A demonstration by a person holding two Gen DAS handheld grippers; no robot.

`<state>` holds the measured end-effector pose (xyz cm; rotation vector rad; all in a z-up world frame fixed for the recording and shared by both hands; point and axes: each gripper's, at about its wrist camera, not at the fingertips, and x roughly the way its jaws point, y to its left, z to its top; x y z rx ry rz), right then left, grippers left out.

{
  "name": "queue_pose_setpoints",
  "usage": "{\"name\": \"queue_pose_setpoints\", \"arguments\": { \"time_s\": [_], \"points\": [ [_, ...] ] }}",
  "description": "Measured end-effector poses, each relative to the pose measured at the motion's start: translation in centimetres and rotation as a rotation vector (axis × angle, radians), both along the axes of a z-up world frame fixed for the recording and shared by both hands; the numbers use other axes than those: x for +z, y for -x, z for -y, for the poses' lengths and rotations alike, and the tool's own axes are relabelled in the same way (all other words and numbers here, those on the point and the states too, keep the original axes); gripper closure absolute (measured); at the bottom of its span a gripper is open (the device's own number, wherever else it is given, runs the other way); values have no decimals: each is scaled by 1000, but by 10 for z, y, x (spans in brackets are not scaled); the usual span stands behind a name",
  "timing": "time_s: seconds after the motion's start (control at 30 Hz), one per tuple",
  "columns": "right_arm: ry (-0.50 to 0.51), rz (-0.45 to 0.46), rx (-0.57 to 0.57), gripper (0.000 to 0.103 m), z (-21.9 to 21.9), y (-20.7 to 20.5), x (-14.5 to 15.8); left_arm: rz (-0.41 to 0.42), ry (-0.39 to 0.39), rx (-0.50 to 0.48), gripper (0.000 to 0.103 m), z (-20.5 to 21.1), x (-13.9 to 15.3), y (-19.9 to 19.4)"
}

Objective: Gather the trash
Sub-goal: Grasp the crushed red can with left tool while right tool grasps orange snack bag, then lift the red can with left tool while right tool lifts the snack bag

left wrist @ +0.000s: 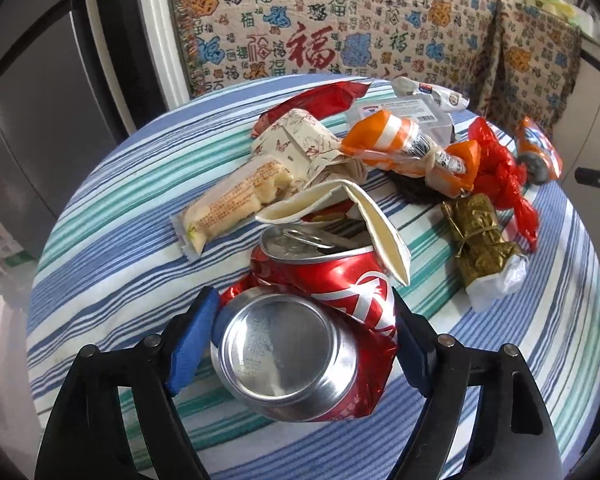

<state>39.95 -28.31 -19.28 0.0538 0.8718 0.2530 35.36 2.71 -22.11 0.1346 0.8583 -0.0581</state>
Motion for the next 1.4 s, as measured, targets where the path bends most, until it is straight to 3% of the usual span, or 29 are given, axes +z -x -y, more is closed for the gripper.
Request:
{"name": "queue_pose_setpoints", "arguments": {
  "time_s": [0.13, 0.17, 0.2, 0.23, 0.27, 0.37, 0.47, 0.57, 0.6, 0.67, 0.7, 0.77, 0.87, 0.97, 1.0, 1.03, 1.13, 1.17, 1.2, 1.3, 1.4],
  "points": [
    [-8, -2, -36, 98, 10, 1, 1, -20, -18, 51, 21, -4, 5, 23],
    [-14, 11, -55, 74, 15, 1, 4, -22, -11, 63, 21, -7, 6, 26],
    [-23, 25, -74, 40, 19, -1, 7, -24, 0, 86, 21, -10, 8, 28],
    [-44, 62, -99, 28, 26, -2, 11, -24, 19, 106, 21, -16, 9, 30],
    [-58, 102, -116, 23, 32, -3, 14, -23, 50, 123, 21, -21, 11, 31],
    [-157, 111, -83, 23, 42, -20, 8, -24, 131, 154, 21, -36, 14, 33],
    [-310, -5, -139, 23, 58, -40, -15, -10, 134, 185, 21, -44, 17, 34],
    [-496, -47, -192, 23, 75, -37, -25, 3, 150, 199, 21, -48, 19, 32],
    [-509, -46, -200, 23, 76, -38, -25, 7, 145, 201, 21, -48, 19, 31],
    [-394, 9, -190, 23, 69, -45, -14, 6, 130, 196, 21, -44, 18, 30],
    [-333, 18, -237, 22, 65, -48, -10, 1, 124, 188, 21, -41, 16, 29],
    [-249, 29, -149, 14, 55, -63, -6, -9, 108, 171, 21, -33, 13, 28],
    [-198, -68, -18, 13, 37, -89, -23, -10, 64, 144, 21, -18, 11, 25],
    [-256, -119, 59, 14, 25, -93, -35, -3, 68, 130, 21, -10, 12, 25],
    [-242, -134, 74, 25, 18, -93, -36, 2, 65, 128, 21, -9, 13, 26],
    [-204, -146, 76, 29, 11, -93, -36, 7, 57, 123, 21, -6, 15, 26],
    [-156, -149, 69, 34, 1, -84, -32, 16, 39, 108, 21, -3, 18, 29],
    [-148, -138, 68, 56, -2, -80, -30, 17, 42, 104, 21, -2, 19, 30],
    [-152, -124, 69, 67, -2, -74, -27, 20, 48, 100, 21, -3, 21, 31],
    [-113, -100, 54, 67, -6, -63, -19, 39, 109, 74, 21, -7, 29, 37],
    [-71, -92, 70, 69, -15, -52, -19, 62, 96, 65, 21, -6, 34, 42]
  ]
}}
